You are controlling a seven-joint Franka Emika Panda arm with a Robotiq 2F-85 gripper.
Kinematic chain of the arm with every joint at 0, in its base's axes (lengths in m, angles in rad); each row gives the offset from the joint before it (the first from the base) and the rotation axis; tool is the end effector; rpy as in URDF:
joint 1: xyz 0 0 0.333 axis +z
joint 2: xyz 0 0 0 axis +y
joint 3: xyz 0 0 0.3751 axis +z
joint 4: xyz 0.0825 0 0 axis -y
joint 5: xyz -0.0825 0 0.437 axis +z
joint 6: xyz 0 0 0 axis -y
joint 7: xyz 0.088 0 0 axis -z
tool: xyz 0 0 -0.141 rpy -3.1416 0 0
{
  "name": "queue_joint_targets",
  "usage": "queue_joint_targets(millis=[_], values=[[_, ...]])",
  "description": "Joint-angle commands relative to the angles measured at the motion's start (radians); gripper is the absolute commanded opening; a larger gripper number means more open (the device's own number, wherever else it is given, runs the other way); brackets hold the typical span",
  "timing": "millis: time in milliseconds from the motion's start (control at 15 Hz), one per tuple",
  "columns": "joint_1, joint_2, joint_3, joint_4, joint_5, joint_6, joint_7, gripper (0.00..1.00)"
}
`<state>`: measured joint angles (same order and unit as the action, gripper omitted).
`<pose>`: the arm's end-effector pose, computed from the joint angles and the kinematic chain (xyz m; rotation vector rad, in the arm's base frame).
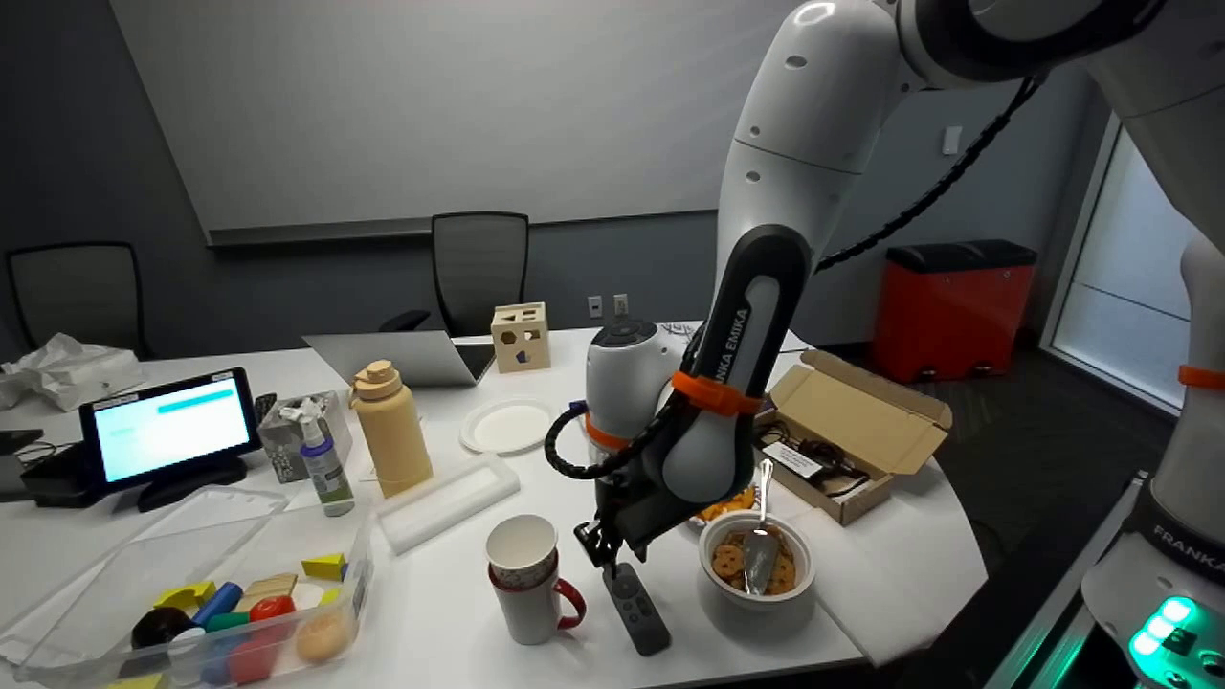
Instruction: Press on the remote
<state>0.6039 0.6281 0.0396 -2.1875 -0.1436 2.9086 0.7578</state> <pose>0.4790 0.3707 0.0685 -3.0906 -0.0235 -0.1287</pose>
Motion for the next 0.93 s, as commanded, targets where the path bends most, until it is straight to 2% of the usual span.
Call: queue_joint_targets(millis=[0,133,200,867], values=[[0.039,0.039,-0.031,0.046,0.036,-0.007,-0.032,0.19],[0.056,0.055,-0.048,0.054,0.038,-0.009,-0.035,0.04],[0.065,0.066,-0.055,0.058,0.040,-0.008,-0.035,0.01],[0.118,0.115,-0.103,0.096,0.078,-0.010,-0.033,0.00]])
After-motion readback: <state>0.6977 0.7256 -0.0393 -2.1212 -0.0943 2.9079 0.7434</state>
